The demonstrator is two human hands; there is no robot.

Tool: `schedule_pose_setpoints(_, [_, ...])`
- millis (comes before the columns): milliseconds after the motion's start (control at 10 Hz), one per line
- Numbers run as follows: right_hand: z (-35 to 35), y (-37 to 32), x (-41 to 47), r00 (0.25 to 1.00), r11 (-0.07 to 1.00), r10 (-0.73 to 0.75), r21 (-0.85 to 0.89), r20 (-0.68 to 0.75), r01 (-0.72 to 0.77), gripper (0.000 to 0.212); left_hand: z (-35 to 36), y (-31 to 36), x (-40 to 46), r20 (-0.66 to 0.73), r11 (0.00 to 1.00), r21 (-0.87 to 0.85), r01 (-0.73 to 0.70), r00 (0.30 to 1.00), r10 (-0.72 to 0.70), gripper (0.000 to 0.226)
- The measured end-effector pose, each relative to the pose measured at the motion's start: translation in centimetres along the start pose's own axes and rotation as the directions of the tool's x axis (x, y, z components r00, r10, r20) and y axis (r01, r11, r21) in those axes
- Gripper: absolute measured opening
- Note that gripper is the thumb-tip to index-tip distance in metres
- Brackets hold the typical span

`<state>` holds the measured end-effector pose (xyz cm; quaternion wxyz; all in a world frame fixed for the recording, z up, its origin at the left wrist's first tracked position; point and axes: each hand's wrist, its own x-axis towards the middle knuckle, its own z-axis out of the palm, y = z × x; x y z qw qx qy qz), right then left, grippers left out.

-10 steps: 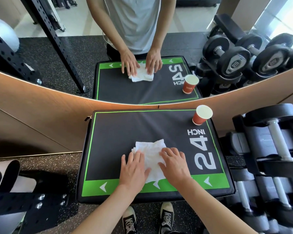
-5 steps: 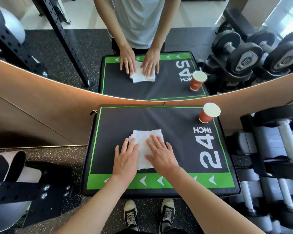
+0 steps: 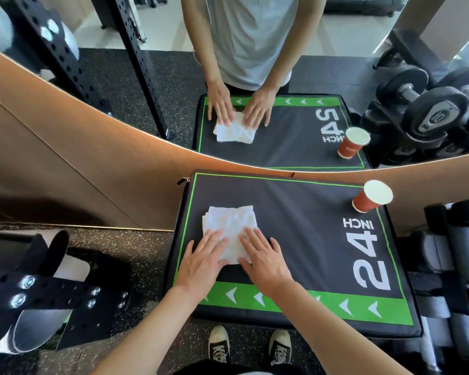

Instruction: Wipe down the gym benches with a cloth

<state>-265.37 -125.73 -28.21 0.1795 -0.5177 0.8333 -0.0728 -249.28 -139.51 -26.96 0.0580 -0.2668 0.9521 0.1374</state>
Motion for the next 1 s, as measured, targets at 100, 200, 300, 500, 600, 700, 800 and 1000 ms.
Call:
schedule_pose_setpoints(100, [-0.4,-1.4,2.2,1.000,1.000,0.023,-0.004,-0.015,-0.023,0.063,-0.5,-2.6,1.4,0.008,0.997,-0.064,-0.032,0.999,0.032,0.062])
schedule_pose_setpoints(200, [-0.9,-2.6,4.3,0.998,0.998,0.061,0.004,-0.020,-0.061,0.064,-1.4,-5.1,3.6,0.027,0.994,-0.084,-0.068,0.997,0.071,0.061])
schedule_pose_setpoints(300, [-1.4,-3.6,6.5,0.995,0.995,0.099,0.006,-0.030,-0.098,0.064,-2.6,-7.0,6.1,0.055,0.990,-0.108,-0.093,0.994,0.100,0.061])
schedule_pose_setpoints(500, [-2.3,-5.0,10.5,0.986,0.986,0.167,0.011,-0.030,-0.166,0.064,-4.6,-9.5,10.4,0.106,0.979,-0.167,-0.115,0.985,0.133,0.060])
schedule_pose_setpoints(600, [-2.7,-5.2,11.6,0.985,0.985,0.170,0.013,-0.028,-0.170,0.063,-4.9,-9.9,11.3,0.111,0.975,-0.193,-0.111,0.985,0.134,0.061])
schedule_pose_setpoints(700, [-2.9,-5.3,12.0,0.985,0.985,0.171,0.009,-0.020,-0.170,0.063,-4.9,-9.8,11.1,0.102,0.973,-0.210,-0.101,0.987,0.124,0.061])
schedule_pose_setpoints(800, [-3.0,-5.1,11.9,0.987,0.987,0.160,-0.002,-0.013,-0.160,0.064,-4.7,-9.1,10.9,0.097,0.979,-0.186,-0.081,0.990,0.101,0.060])
schedule_pose_setpoints(1000, [-4.1,-5.2,10.9,0.987,0.988,0.153,0.016,-0.052,-0.153,0.064,-5.0,-7.6,8.0,-0.034,0.989,-0.145,-0.004,0.999,-0.001,0.062])
